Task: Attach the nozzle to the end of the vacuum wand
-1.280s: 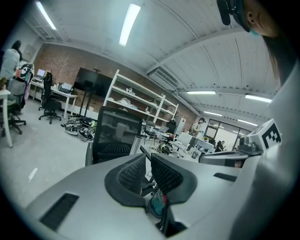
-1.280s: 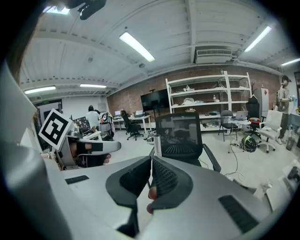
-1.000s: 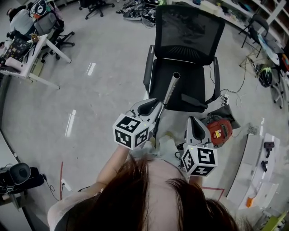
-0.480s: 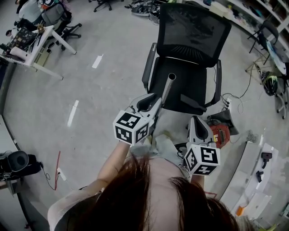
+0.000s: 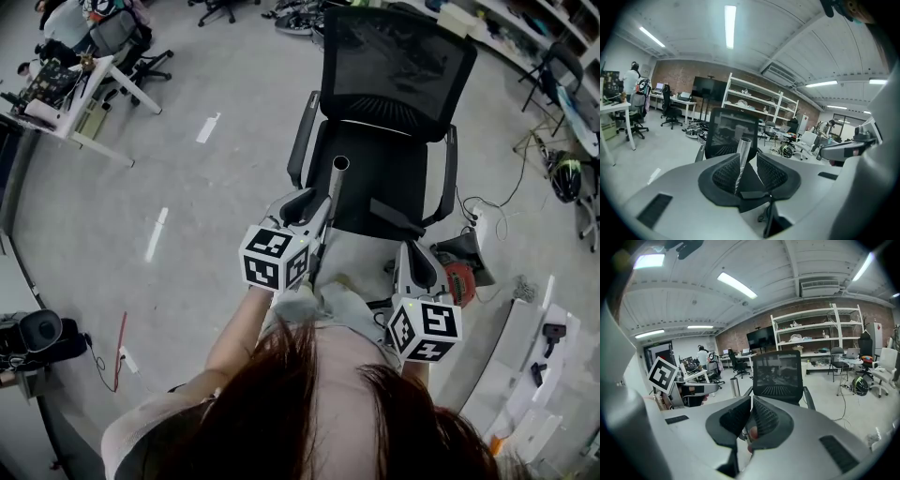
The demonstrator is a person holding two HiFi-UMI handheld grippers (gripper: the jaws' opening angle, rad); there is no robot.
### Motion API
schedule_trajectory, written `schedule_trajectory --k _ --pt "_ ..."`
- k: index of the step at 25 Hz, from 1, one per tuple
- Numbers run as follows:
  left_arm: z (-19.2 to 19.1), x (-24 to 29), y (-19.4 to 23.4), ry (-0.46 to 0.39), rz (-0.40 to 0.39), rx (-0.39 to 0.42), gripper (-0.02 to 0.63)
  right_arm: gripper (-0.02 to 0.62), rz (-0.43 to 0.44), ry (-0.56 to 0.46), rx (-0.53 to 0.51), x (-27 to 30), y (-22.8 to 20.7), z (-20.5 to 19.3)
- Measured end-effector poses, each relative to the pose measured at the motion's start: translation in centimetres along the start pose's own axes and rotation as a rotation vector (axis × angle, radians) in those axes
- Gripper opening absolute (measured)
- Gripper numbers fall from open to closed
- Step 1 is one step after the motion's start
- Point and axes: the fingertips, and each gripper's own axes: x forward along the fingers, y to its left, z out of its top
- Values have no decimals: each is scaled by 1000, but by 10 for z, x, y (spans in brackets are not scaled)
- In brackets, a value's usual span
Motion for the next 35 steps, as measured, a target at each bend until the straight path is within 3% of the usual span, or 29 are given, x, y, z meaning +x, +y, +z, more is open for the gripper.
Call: schedule_trajectory --k 11,35 --pt "-14 47 4 45 61 17 141 26 -12 4 1 9 -38 2" --pt "-39 106 24 177 119 83 164 26 -138 21 83 -3 -80 -17"
